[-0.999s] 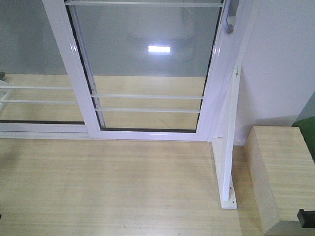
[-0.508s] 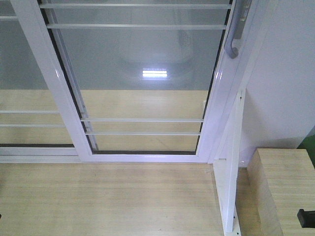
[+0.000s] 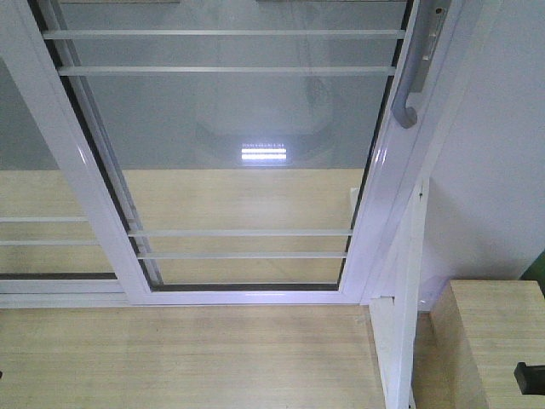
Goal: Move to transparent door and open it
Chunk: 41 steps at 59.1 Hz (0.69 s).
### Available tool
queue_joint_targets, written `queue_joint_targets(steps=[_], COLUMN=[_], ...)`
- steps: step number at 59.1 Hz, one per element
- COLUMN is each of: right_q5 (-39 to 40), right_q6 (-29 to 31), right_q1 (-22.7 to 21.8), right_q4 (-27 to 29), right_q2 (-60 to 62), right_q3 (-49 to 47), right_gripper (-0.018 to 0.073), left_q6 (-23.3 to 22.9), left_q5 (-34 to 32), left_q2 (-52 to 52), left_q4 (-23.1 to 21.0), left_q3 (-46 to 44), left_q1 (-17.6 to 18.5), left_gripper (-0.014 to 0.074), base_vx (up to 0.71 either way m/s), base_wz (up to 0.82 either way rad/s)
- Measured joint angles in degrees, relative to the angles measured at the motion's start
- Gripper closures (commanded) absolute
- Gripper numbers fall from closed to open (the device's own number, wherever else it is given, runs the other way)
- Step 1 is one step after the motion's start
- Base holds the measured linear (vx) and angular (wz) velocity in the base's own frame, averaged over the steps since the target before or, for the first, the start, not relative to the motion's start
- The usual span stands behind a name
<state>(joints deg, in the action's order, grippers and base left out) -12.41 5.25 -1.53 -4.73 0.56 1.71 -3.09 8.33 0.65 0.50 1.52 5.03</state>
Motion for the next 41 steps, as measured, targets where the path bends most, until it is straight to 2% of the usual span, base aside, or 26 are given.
queue_joint_targets(steps=[22, 41], right_q5=[0.17, -0.28], right_q6=[0.0, 0.0], right_q1=[0.0, 0.0], right_q4=[0.0, 0.0], right_q2=[0.0, -1.93], right_q3=[0.0, 0.1], right_gripper=[0.0567, 0.0567], left_q6=[0.0, 0.0], left_q5=[-0.14, 0.9], left_q2=[0.0, -1.49], left_q4=[0.0, 0.0], left_q3=[0.0, 0.02], left_q1=[0.0, 0.0], left_gripper=[0.0602, 0.0602], base_vx=[0.13, -0.01], base_wz=[-0.01, 0.01])
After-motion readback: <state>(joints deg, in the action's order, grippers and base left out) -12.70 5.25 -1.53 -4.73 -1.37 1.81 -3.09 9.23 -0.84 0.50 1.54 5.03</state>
